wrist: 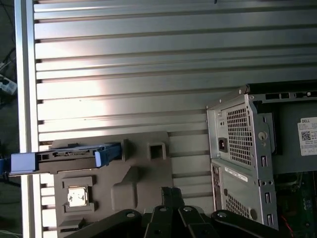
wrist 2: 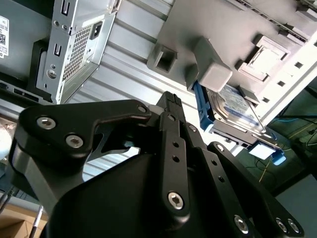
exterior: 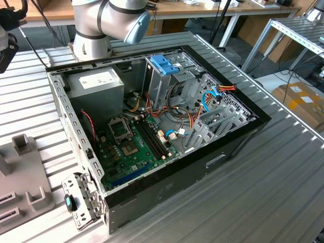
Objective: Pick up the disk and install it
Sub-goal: 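Reach for the disk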
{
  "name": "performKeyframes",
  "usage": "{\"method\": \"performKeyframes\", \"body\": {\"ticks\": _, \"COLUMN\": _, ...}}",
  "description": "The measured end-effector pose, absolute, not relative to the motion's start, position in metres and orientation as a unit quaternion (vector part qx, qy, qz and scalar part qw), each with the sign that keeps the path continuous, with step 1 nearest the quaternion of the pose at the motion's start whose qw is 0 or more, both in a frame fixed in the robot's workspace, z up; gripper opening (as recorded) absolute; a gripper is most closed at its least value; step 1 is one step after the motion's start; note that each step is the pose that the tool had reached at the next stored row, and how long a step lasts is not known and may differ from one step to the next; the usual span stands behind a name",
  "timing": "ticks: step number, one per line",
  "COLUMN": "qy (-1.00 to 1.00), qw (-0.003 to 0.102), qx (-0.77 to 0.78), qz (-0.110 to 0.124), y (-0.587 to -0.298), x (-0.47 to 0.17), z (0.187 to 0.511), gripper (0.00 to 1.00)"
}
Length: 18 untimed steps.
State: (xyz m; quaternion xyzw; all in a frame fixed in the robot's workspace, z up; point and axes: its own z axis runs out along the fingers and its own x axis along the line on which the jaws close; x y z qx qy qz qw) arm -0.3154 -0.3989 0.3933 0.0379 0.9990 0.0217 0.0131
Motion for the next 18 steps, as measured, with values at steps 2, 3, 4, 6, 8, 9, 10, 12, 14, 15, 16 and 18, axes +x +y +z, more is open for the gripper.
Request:
{"method": "performKeyframes", "body": {"ticks": 2, "qy": 0.999, "qw": 0.013, "qx": 0.038, "qz": 0.022, "y": -0.399, "x": -0.321, "z": 0.393, "gripper": 0.11}}
{"method": "performKeyframes", "body": {"ticks": 3, "qy": 0.999, "qw": 0.013, "qx": 0.038, "qz": 0.022, "y": -0.399, "x": -0.322, "z": 0.393, "gripper": 0.11}}
{"method": "performKeyframes", "body": {"ticks": 4, "qy": 0.999, "qw": 0.013, "qx": 0.038, "qz": 0.022, "y": -0.399, "x": -0.324, "z": 0.393, "gripper": 0.11}}
{"method": "performKeyframes", "body": {"ticks": 6, "qy": 0.999, "qw": 0.013, "qx": 0.038, "qz": 0.022, "y": -0.399, "x": -0.328, "z": 0.393, "gripper": 0.11}}
{"method": "performKeyframes", "body": {"ticks": 8, "qy": 0.999, "qw": 0.013, "qx": 0.038, "qz": 0.022, "y": -0.399, "x": -0.332, "z": 0.393, "gripper": 0.11}}
{"method": "performKeyframes", "body": {"ticks": 9, "qy": 0.999, "qw": 0.013, "qx": 0.038, "qz": 0.022, "y": -0.399, "x": -0.333, "z": 0.393, "gripper": 0.11}}
{"method": "performKeyframes", "body": {"ticks": 10, "qy": 0.999, "qw": 0.013, "qx": 0.038, "qz": 0.022, "y": -0.399, "x": -0.335, "z": 0.393, "gripper": 0.11}}
{"method": "performKeyframes", "body": {"ticks": 12, "qy": 0.999, "qw": 0.013, "qx": 0.038, "qz": 0.022, "y": -0.399, "x": -0.341, "z": 0.393, "gripper": 0.11}}
{"method": "performKeyframes", "body": {"ticks": 14, "qy": 0.999, "qw": 0.013, "qx": 0.038, "qz": 0.022, "y": -0.399, "x": -0.343, "z": 0.393, "gripper": 0.11}}
{"method": "performKeyframes", "body": {"ticks": 15, "qy": 0.999, "qw": 0.013, "qx": 0.038, "qz": 0.022, "y": -0.399, "x": -0.343, "z": 0.393, "gripper": 0.11}}
{"method": "performKeyframes", "body": {"ticks": 16, "qy": 0.999, "qw": 0.013, "qx": 0.038, "qz": 0.022, "y": -0.399, "x": -0.343, "z": 0.393, "gripper": 0.11}}
{"method": "performKeyframes", "body": {"ticks": 18, "qy": 0.999, "qw": 0.013, "qx": 0.038, "qz": 0.022, "y": -0.399, "x": -0.343, "z": 0.393, "gripper": 0.11}}
